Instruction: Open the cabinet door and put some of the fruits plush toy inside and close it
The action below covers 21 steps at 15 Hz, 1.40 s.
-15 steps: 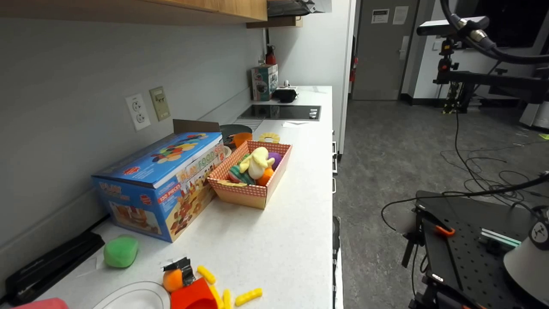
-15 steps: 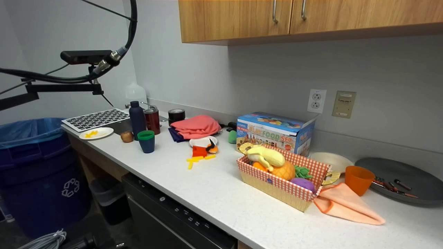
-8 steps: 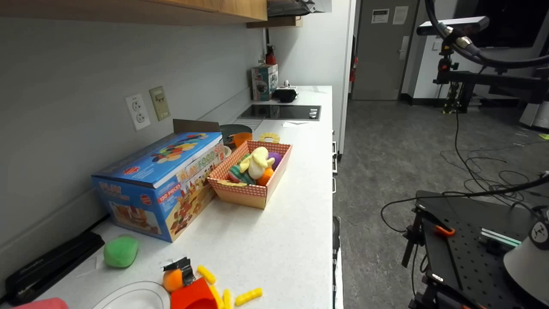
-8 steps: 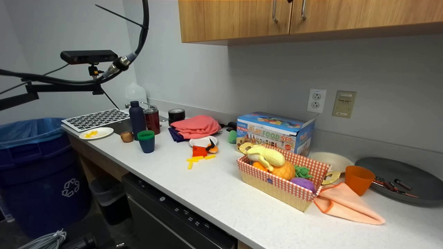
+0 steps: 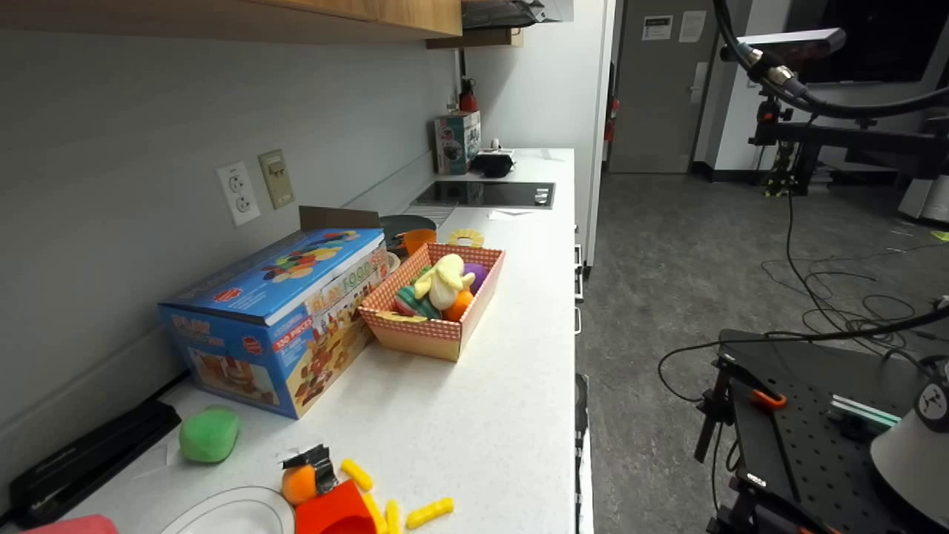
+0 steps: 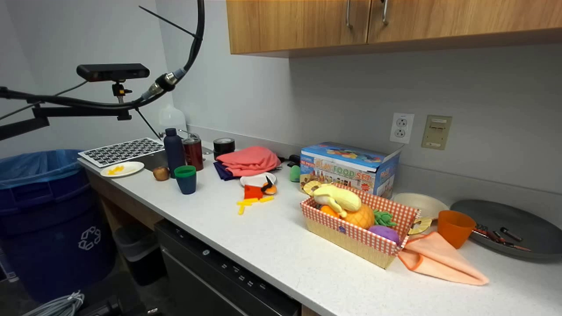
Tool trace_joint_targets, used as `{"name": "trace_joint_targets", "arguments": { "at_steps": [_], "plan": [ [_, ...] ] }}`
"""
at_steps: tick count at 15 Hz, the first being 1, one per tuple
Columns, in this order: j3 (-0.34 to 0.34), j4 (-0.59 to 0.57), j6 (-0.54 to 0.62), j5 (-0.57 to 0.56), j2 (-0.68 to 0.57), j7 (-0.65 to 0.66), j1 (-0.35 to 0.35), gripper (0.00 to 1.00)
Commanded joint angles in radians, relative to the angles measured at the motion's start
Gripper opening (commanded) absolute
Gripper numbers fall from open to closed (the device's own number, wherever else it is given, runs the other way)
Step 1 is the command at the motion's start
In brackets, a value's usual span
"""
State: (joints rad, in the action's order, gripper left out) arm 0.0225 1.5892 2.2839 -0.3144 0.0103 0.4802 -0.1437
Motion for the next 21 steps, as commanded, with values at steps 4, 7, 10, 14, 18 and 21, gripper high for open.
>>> {"name": "trace_joint_targets", "arguments": {
  "at_steps": [4, 7, 10, 14, 18, 21],
  "plan": [
    [-0.03, 0.054, -0.069, -0.21, 0.049, 0.219, 0.043, 1.0],
    [-0.058, 0.118, -0.056, -0.211, 0.079, 0.239, 0.02, 1.0],
    [-0.074, 0.217, -0.054, -0.2, 0.152, 0.283, 0.003, 1.0],
    [-0.069, 0.336, -0.063, -0.226, 0.271, 0.362, -0.03, 1.0],
    [-0.053, 0.463, -0.04, -0.236, 0.397, 0.387, -0.084, 1.0],
    [-0.046, 0.56, 0.027, -0.234, 0.481, 0.38, -0.138, 1.0]
  ]
}}
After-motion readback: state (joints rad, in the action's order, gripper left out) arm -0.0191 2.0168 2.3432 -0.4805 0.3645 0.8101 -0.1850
